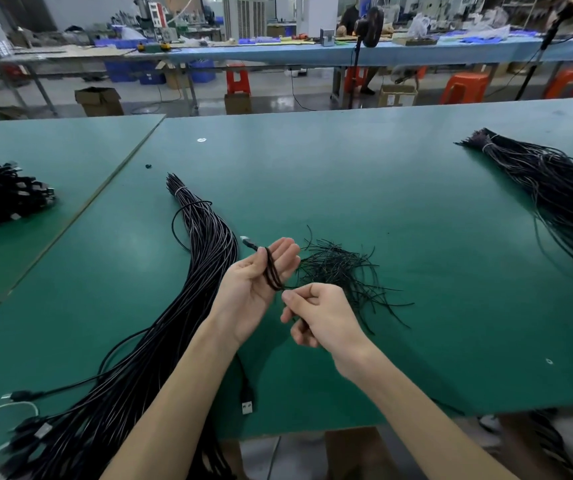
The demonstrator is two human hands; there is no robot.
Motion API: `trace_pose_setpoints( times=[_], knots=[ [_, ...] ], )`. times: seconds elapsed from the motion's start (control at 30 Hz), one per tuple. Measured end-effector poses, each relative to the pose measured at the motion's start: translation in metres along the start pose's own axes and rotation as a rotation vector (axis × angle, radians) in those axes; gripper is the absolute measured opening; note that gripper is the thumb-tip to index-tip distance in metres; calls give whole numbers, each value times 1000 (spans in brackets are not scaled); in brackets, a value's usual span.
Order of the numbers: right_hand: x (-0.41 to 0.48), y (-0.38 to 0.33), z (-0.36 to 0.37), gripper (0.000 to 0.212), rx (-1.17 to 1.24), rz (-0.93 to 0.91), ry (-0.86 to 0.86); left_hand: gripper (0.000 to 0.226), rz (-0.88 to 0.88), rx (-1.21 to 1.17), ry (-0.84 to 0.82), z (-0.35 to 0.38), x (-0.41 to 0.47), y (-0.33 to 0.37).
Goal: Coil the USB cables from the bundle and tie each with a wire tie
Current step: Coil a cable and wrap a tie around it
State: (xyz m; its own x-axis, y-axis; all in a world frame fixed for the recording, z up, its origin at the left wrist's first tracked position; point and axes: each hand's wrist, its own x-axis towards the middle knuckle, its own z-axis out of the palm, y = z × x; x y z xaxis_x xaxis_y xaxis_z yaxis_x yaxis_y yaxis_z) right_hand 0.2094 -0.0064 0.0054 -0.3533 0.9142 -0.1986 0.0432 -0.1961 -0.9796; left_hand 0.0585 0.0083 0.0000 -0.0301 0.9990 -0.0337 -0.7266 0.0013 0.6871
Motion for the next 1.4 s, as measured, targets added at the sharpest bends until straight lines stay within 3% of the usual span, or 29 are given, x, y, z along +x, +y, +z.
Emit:
trace_pose_setpoints(
  times=[0.3, 0.53, 0.63, 0.77, 1.0, 1.1, 1.27, 1.4],
  knots=[
    [1, 4, -11, 27, -130, 4, -69, 27, -11, -53, 49, -2, 1, -2],
    [5, -5, -44, 29, -202, 265, -319, 39, -157, -270, -73, -4, -6, 7],
    [8, -17, -60, 24, -37, 353, -373, 36, -214, -175, -144, -1, -9, 8],
    [10, -30, -71, 17, 440, 440, -322, 35, -263, 17, -200, 3, -11, 7],
    [9, -39, -60, 23, 559, 378, -245, 47, -192, 449, -178, 9, -11, -4],
    [9, -41, -51, 22, 619, 335, -183, 49, -229, 524, -199, 10, -9, -9],
    [10, -44, -34, 24, 325, 127, -14, 41, -215, 493, -323, 8, -10, -11],
    [6, -46, -21, 34, -68, -76, 121, 41, -163, 504, -300, 4, -8, -14]
  ],
)
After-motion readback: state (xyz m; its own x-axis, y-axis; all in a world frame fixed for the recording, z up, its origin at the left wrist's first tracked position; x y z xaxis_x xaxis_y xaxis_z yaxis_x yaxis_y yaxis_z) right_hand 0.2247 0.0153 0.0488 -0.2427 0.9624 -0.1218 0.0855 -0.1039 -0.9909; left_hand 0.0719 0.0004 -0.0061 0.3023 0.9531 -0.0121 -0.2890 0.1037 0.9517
